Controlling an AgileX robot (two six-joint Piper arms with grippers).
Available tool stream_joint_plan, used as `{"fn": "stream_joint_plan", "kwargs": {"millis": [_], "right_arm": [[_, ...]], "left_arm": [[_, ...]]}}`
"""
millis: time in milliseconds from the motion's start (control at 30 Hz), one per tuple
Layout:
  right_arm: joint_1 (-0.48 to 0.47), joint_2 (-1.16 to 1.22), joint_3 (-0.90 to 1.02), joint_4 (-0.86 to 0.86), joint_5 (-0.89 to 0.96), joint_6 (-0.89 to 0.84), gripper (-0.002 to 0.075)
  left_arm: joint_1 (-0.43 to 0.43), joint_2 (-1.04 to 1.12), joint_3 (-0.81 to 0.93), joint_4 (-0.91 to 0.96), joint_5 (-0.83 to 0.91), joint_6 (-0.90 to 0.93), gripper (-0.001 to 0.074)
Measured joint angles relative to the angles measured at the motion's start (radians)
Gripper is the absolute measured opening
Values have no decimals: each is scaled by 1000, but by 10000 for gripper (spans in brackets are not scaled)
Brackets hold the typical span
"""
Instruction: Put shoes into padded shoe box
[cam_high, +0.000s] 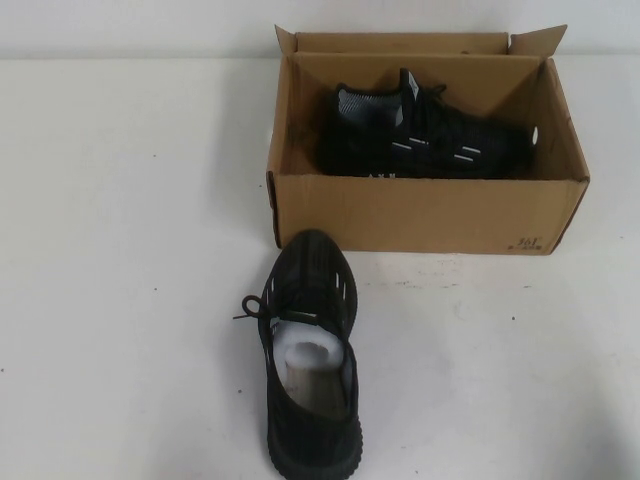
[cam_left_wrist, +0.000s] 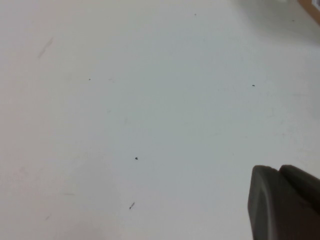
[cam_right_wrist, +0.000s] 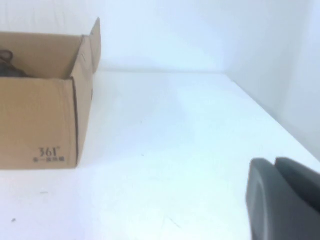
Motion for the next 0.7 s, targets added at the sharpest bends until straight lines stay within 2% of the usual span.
{"fn": "stream_joint_plan", "kwargs": {"millis": [100, 167, 333, 433, 633, 700], "right_arm": [[0, 0, 0, 2, -14, 0, -8], [0, 0, 0, 65, -18, -21, -8], [0, 0, 0, 371, -20, -385, -8], [0, 0, 0, 446, 16, -488, -8], [0, 0, 0, 460, 152, -523, -8], [0, 0, 0, 455, 174, -469, -8]], "left_arm": [[0, 0, 0, 0, 0, 0, -4], [0, 0, 0, 0, 0, 0, -4], [0, 0, 0, 0, 0, 0, -4], [0, 0, 0, 0, 0, 0, -4], [0, 0, 0, 0, 0, 0, -4], [0, 0, 0, 0, 0, 0, -4]]}}
